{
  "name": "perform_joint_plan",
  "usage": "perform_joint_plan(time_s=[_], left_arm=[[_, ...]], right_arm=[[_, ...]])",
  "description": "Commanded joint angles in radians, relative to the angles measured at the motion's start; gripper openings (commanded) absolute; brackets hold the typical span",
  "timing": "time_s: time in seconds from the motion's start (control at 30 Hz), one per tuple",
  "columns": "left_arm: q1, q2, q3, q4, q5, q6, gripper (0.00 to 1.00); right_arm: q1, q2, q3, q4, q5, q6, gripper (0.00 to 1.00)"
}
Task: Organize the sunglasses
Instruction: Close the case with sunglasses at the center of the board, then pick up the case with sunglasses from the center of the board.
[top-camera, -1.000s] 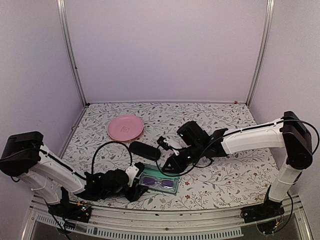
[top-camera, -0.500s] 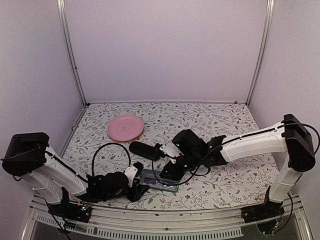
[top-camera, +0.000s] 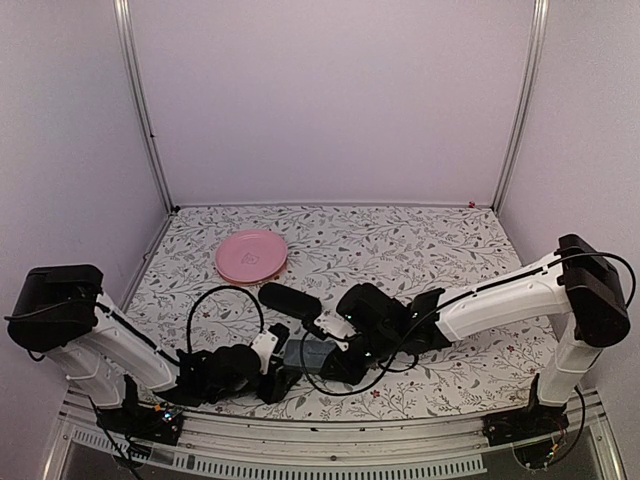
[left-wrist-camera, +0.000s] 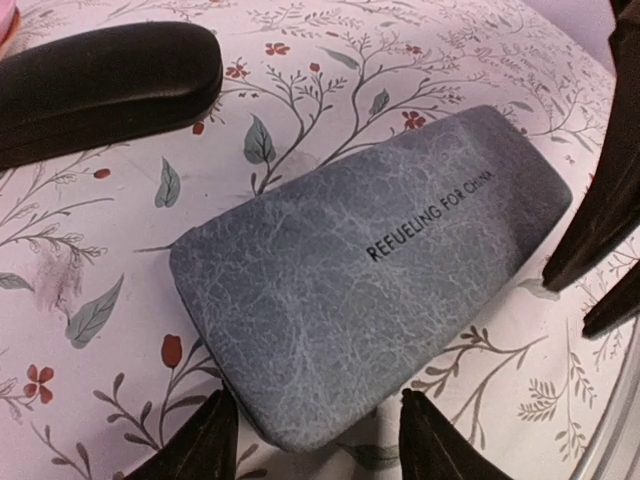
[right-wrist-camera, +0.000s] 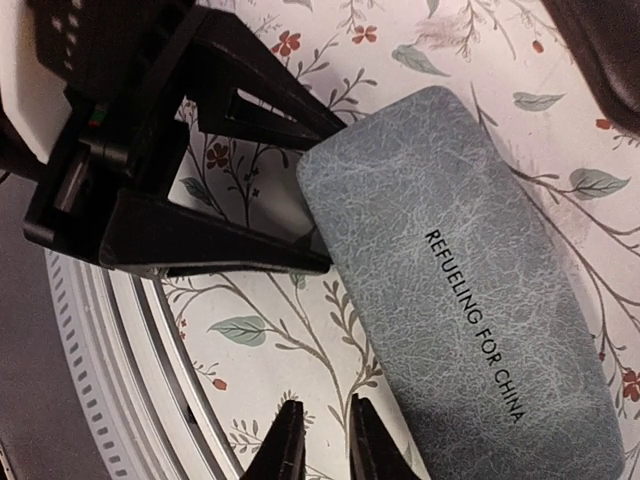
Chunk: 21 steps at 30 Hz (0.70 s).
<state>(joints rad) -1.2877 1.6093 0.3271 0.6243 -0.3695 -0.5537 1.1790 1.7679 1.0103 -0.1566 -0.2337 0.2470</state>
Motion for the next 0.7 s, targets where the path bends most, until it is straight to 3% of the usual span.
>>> perform_joint_plan(time_s=[0.0,0.1,0.47,0.67], left_arm=[[-0.042,-0.022,-0.007,-0.185,0.034,-0.016,0.59],[-0.055,-0.065,-0.003,-0.239,0.037,-0.01,0.65],[-0.045,-0.278,-0.01,-0.363,0.03,0.011,0.83],[0.012,-0.396,-0.014,-0.401,0.05,0.012,0.86]], right_arm=[[-0.006,-0.101,-0.013,0.008,0.047,0.005,0.24],[-0.02,-0.136,-0.018,-0.007,0.051,0.003,0.34],[-0.056,-0.158,-0.031,-0.157,0.181,-0.063,0.99],[-0.059,-0.085,0.016,-0.239,0.207,-0.141,0.99]])
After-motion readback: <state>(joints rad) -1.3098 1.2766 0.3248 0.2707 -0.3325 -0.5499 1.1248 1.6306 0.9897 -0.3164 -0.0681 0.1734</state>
